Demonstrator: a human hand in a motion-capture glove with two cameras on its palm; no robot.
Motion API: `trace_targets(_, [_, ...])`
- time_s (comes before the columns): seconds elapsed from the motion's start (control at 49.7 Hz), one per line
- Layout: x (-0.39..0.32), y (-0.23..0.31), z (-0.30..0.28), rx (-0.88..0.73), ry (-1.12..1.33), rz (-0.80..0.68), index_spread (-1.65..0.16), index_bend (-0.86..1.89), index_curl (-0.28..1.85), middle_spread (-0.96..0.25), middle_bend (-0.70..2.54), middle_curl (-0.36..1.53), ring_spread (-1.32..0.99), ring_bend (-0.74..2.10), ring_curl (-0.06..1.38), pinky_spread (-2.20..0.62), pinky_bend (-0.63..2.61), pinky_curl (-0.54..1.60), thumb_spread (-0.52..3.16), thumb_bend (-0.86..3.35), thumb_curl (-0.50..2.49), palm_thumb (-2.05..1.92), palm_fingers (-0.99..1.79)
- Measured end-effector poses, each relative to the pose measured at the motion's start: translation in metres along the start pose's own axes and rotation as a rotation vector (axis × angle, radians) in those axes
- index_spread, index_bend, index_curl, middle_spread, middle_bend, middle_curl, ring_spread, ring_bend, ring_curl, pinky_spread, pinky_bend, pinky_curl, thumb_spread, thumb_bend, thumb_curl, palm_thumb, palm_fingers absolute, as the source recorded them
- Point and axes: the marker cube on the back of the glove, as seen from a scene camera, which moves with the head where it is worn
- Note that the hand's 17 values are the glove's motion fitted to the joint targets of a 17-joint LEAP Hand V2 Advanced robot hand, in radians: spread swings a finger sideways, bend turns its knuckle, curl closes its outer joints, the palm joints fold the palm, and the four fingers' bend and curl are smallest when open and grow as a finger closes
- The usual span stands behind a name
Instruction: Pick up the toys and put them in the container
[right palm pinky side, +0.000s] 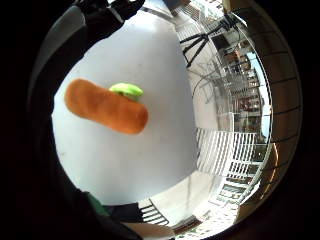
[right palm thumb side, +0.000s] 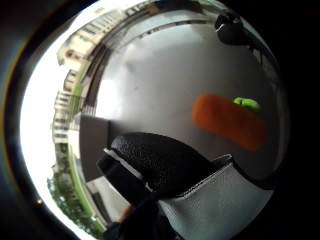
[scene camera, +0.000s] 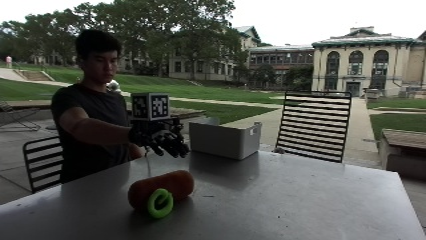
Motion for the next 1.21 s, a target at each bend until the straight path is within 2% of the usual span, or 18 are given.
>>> trace_targets(0.241, [0.024, 0.001, 0.056, -0.082, -0.033, 0.069, -0.32, 0.41, 0.46, -0.12, 0.38, 0.44, -0.2, 0.55, 0.18, 0.0, 0.65, 0.24, 0.85, -0.12, 0.16, -0.17, 0.27])
trace_targets(0.563, [0.028, 0.001, 0.108, -0.149, -0.038, 0.076, -0.3, 0.47, 0.49, -0.13, 0.42, 0.45, -0.23, 0.64, 0.2, -0.01, 0.53, 0.23, 0.84, -0.11, 0.16, -0.15, 0.45])
trace_targets(0.785, [0.026, -0.006, 0.126, -0.119, 0.015, 0.071, -0.23, 0.64, 0.55, -0.16, 0.58, 0.5, -0.27, 0.58, 0.18, -0.01, 0.44, 0.21, 0.86, -0.07, 0.18, -0.09, 0.69])
trace_targets(0.906, [0.026, -0.01, 0.132, -0.089, 0.018, 0.071, -0.19, 0.87, 0.61, -0.2, 0.64, 0.51, -0.33, 0.56, 0.17, -0.04, 0.33, 0.19, 0.9, -0.04, 0.21, -0.02, 0.89])
trace_targets(1.107, [0.026, -0.022, 0.133, -0.015, 0.006, 0.06, -0.12, 1.01, 0.66, -0.25, 0.86, 0.58, -0.43, 0.83, 0.27, -0.15, 0.15, 0.16, 1.04, 0.04, 0.26, 0.16, 1.3])
trace_targets(1.167, [0.025, -0.026, 0.131, -0.003, 0.0, 0.05, -0.11, 1.01, 0.67, -0.24, 0.94, 0.6, -0.42, 0.96, 0.32, -0.19, 0.17, 0.17, 1.07, 0.06, 0.28, 0.21, 1.37])
trace_targets(1.187, [0.025, -0.027, 0.13, -0.001, -0.001, 0.046, -0.11, 0.98, 0.66, -0.22, 0.91, 0.59, -0.41, 1.02, 0.35, -0.25, 0.28, 0.21, 1.09, 0.11, 0.3, 0.29, 1.48])
trace_targets(1.207, [0.025, -0.028, 0.129, 0.003, 0.0, 0.043, -0.1, 0.98, 0.67, -0.22, 0.92, 0.6, -0.4, 1.04, 0.36, -0.27, 0.29, 0.21, 1.09, 0.11, 0.3, 0.3, 1.47])
